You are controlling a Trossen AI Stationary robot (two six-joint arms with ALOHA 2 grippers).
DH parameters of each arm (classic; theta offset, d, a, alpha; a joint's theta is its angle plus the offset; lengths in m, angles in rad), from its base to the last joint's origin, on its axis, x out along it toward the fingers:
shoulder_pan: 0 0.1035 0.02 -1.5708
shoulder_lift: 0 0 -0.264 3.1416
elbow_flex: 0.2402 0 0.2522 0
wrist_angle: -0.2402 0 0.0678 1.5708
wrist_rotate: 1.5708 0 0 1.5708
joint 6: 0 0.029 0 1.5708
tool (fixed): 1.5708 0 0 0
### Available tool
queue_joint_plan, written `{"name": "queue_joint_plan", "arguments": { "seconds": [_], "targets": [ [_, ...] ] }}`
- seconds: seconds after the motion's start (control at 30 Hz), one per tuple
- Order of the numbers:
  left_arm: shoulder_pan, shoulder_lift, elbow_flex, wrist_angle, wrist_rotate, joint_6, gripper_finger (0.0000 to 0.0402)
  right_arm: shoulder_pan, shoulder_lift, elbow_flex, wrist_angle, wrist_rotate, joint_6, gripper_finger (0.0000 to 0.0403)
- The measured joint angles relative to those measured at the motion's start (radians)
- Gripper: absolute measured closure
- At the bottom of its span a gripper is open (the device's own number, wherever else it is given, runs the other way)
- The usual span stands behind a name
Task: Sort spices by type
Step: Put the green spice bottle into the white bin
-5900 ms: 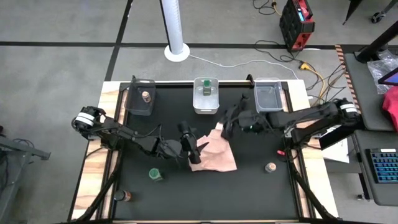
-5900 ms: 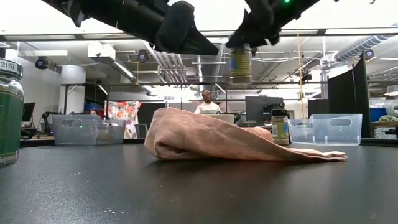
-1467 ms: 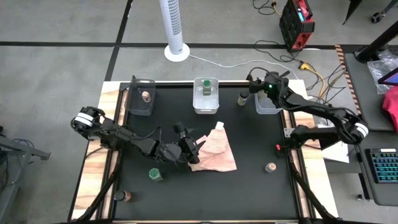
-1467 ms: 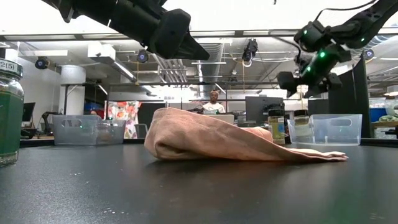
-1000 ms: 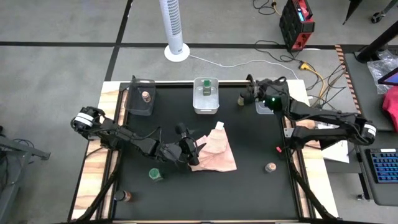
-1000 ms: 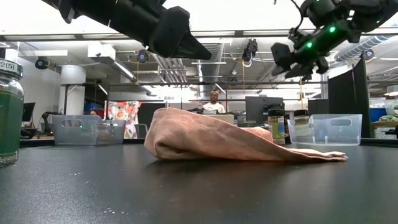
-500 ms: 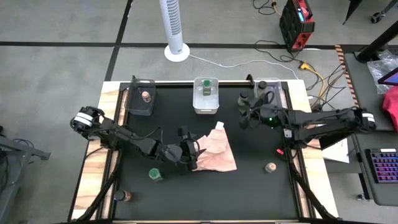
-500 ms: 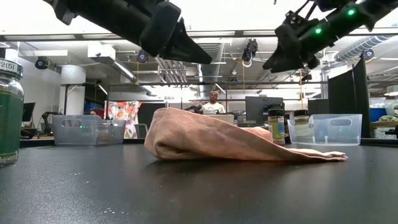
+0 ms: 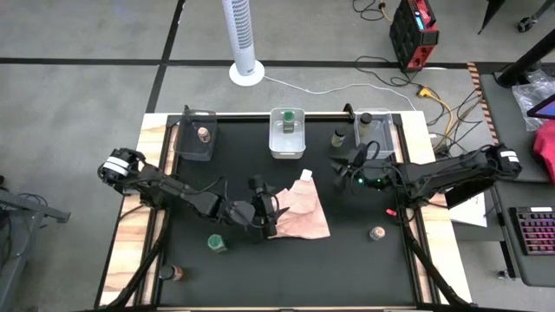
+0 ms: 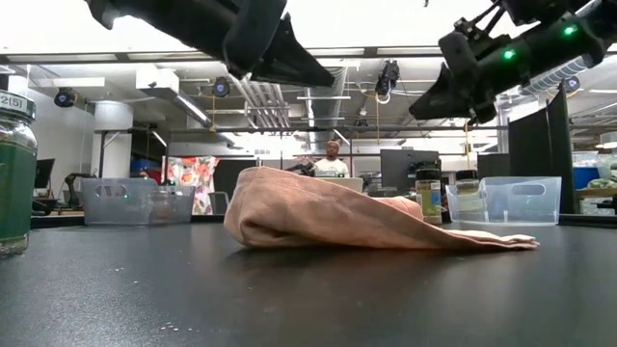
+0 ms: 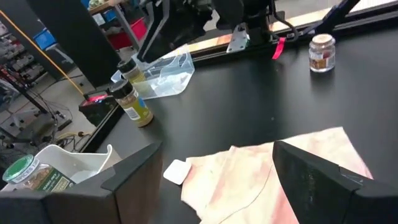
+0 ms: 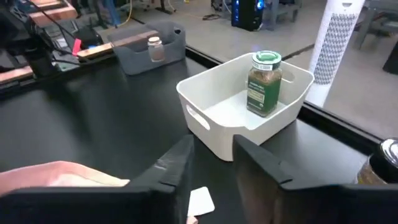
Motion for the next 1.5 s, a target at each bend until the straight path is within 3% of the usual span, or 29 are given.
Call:
{"name": "queue_joint_plan", "arguments": {
  "seconds": [0.23, 0.47, 1.17, 1.33, 1.5],
  "targets": [
    [-0.018, 0.0, 0.043, -0.12, 0.0, -0.041, 0.0117, 0.007, 0.007, -0.007, -0.012, 0.0, -0.001, 0.0363],
    [-0.018, 0.0, 0.046, -0.139, 0.0, -0.063, 0.0117, 0.033, 0.027, -0.008, -0.006, 0.0, -0.001, 0.0389],
    [-0.019, 0.0, 0.045, -0.212, -0.001, -0.131, 0.0117, 0.06, 0.027, -0.011, -0.006, 0.006, -0.018, 0.039],
    [-0.019, 0.0, 0.047, -0.212, -0.001, -0.14, 0.0117, 0.06, 0.026, -0.012, 0.289, 0.159, -0.315, 0.039],
    [-0.02, 0.0, 0.05, -0.213, 0.0, -0.178, 0.0117, 0.06, 0.025, -0.011, 0.651, 0.125, -0.625, 0.039]
  ]
}}
